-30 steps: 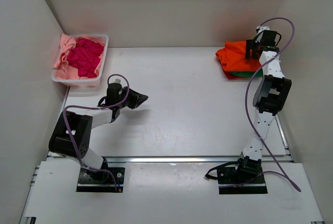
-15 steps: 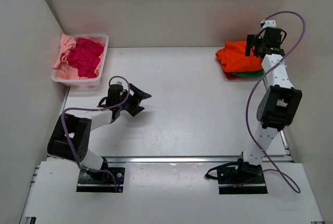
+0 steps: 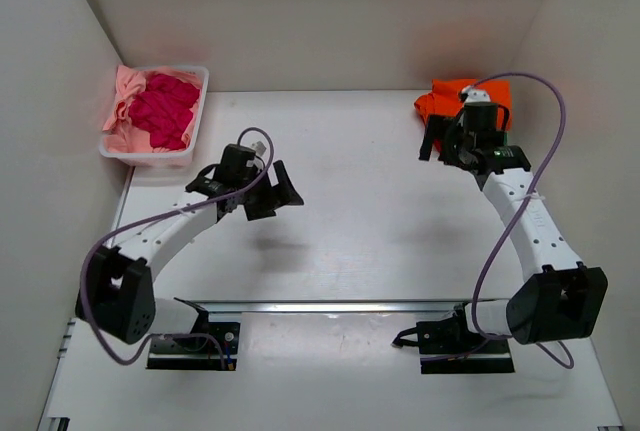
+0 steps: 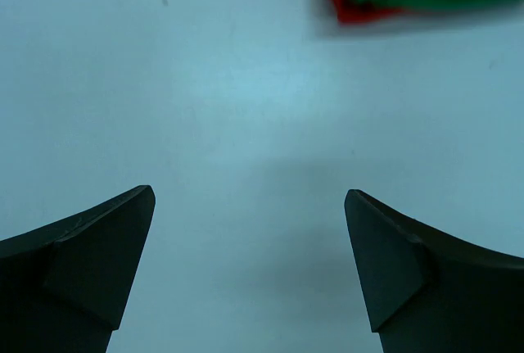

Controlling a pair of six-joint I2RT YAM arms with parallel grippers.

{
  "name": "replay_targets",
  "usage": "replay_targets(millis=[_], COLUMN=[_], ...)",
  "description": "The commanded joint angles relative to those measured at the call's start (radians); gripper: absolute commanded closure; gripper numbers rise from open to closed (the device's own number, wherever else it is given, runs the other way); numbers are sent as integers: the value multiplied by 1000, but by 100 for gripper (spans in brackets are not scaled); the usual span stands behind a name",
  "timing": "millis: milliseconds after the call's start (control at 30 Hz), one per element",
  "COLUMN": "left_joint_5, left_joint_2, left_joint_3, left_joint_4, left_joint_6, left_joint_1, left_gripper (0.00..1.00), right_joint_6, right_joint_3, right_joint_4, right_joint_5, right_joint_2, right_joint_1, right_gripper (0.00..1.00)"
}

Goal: Fold and stack the t-shirts
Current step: Put the neatly folded tshirt into the corner of the board with the right arm

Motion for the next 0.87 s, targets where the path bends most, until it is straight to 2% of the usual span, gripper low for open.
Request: replay_targets(millis=[0,67,100,267,400,500,667,833], left_joint_5=[-123,-229,-269,-220,-223,-240,-180,-174], left_joint_2=[-111,-139,-144,-128,-145,-156,-234,-245], left_joint_3=[48,84,104,123,135,132,54,22], left_joint_4=[-157,-170,-167,-109,-65,-49,55,63], left_joint_6=[113,131,153,262,340,349,343,308], left_joint_1=[9,-22,-40,-43,-97,-128,-118,-109], left_gripper=[1,1,1,1,1,1,1,1], right_joint_6=[95,109,115,169,202,235,291,288], right_joint_3=[-47,-77,-79,-69,-6,25,-15,-53], right_joint_4=[-187,-216,-239,-240,-221,-195,-115,-106], right_joint_5=[-59,-52,-104,-164,-204,-233,-300,-348], right_joint_2=[-53,-72,-64,-17,55,89,72,59], right_joint_1=[-18,-12,-17,29,65,85,100,118], right_gripper=[1,1,1,1,1,1,1,1])
